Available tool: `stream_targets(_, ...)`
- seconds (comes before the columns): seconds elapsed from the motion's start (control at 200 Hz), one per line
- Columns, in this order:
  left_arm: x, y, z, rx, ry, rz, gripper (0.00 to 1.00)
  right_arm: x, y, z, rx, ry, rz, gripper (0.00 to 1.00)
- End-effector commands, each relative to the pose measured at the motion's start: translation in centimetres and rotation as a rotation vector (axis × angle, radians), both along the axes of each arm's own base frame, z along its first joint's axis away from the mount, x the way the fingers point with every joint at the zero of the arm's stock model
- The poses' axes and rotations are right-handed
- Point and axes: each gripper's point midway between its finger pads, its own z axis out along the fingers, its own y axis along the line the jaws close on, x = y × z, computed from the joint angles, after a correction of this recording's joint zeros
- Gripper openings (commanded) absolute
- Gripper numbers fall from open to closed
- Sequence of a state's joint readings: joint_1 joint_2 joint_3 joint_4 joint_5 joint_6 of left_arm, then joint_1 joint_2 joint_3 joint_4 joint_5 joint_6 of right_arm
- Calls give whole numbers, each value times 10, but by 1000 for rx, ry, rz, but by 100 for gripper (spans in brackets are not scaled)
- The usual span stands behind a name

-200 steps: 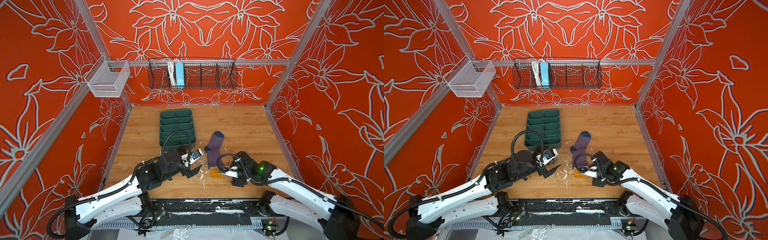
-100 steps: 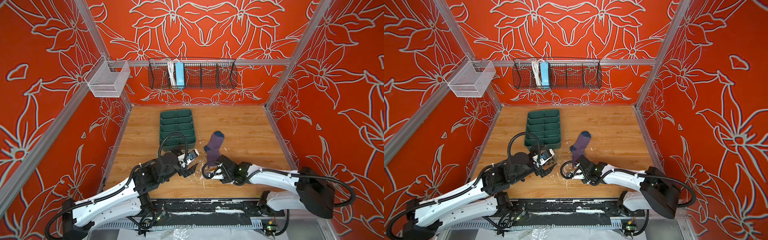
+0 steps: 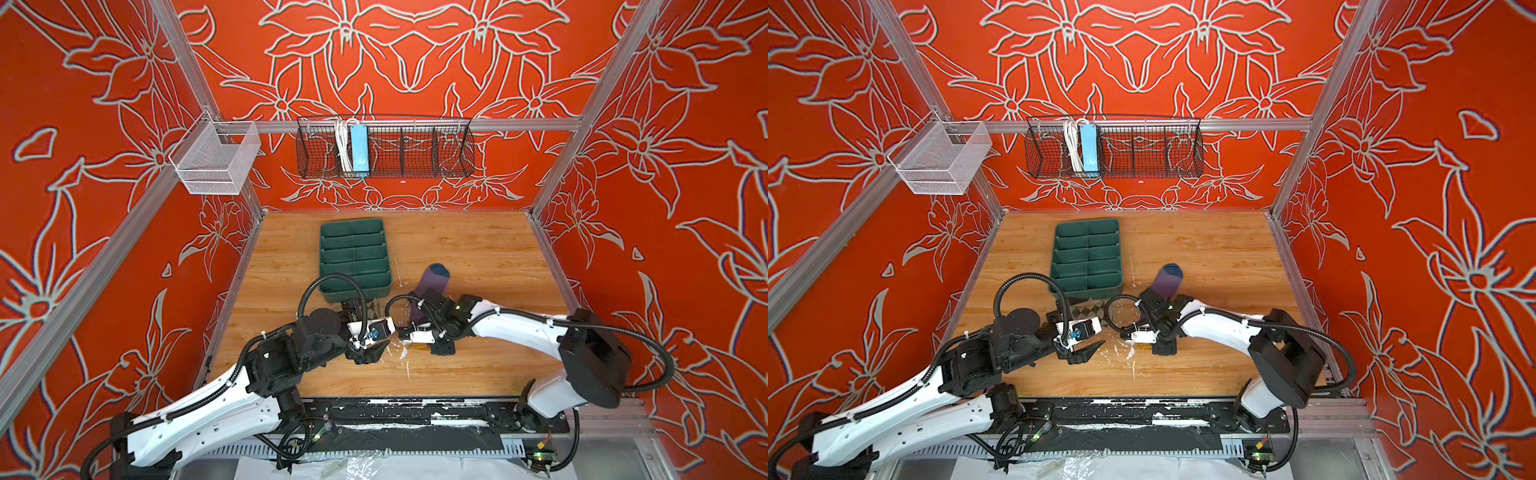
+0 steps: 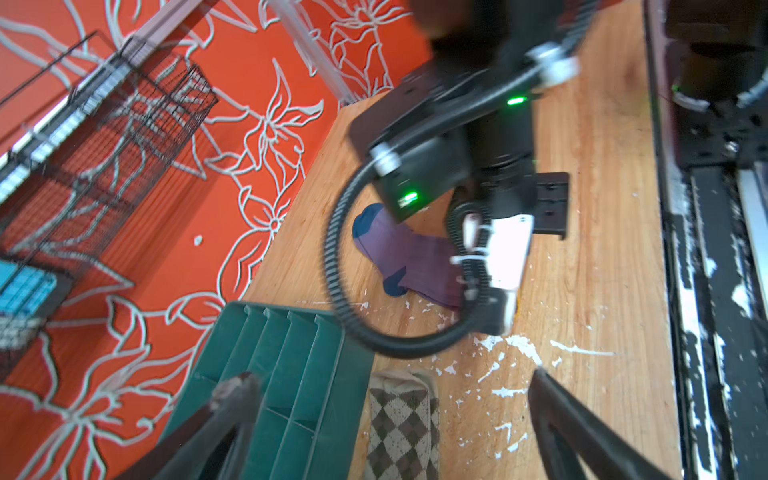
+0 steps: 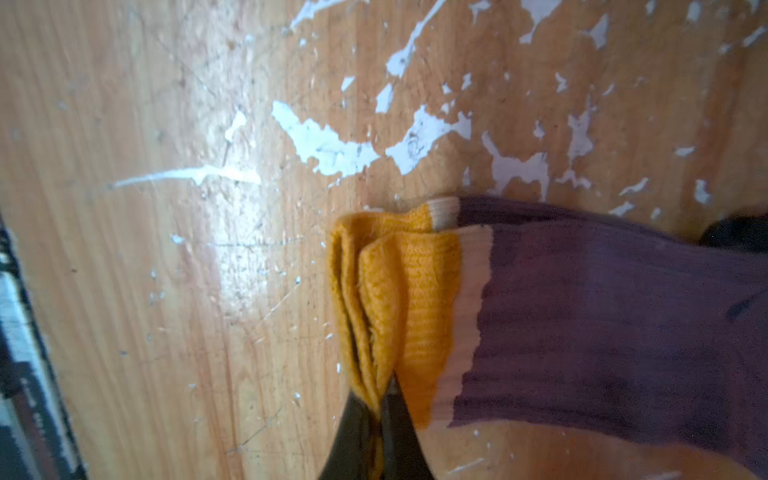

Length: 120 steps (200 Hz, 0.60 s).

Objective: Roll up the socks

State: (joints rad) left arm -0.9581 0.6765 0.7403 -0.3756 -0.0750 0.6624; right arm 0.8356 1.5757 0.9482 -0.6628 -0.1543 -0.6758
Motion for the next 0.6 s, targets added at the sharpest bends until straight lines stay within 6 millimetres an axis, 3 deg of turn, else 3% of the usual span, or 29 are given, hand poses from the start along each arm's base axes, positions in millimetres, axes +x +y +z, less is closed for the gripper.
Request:
stream_targets(0.0,-11,-7,2,105,-85,-128,98,-30,-9,1,-25,235,-72,0)
stream_targets(0.12,-20,-21,-33,239,-119,-218,95,-22,-14,2,5,293,-150,0)
stream_targets(0.26,-37,-51,-80,336,-201,-298,93,-20,-19,-6,-9,340,-189,0)
stream_targets(0.4,-39,-82,-97,260,-222,-274,85,-24,-18,-15,-10,390,-216,0)
stream_targets(0.425,-40,-87,-110,277,-209,-277,84,-24,-18,-16,-11,392,-219,0)
stream_targets(0.595,-33,-113,-142,265,-132,-226,80,-17,-17,-18,-4,400,-242,0)
